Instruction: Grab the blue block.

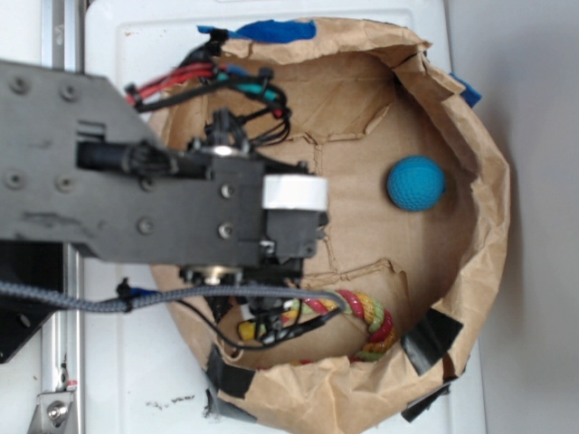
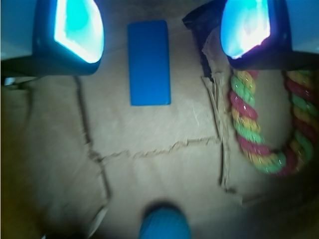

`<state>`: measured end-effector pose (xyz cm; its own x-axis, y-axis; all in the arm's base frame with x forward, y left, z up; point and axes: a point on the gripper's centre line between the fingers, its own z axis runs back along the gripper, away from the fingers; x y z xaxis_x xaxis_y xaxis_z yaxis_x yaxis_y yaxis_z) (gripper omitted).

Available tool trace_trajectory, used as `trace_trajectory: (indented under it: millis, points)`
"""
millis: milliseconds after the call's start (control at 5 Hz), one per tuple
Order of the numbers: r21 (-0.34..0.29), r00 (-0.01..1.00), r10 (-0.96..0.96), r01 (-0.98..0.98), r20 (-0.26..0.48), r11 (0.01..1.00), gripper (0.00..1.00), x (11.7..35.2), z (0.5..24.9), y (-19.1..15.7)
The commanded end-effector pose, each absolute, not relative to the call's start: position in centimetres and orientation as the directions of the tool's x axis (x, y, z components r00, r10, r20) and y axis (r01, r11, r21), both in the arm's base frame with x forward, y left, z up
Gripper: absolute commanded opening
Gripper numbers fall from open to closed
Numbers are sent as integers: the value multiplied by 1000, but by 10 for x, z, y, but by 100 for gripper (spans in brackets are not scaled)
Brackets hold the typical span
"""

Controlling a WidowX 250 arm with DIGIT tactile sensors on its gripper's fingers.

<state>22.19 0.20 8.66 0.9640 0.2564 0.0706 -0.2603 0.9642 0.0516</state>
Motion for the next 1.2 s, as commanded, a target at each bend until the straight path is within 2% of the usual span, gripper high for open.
trace_trajectory:
  millis: [0,200,400,800,1000]
  points:
    - [59,963,230,-240,144,969,100,199,59,2]
    - [52,961,243,-252,134,966,100,198,52,4]
    - [74,951,276,-288,137,955,100,203,39,5]
    - [92,936,308,-327,173,941,100,228,33,10]
    - [105,940,286,-308,188,945,100,232,31,11]
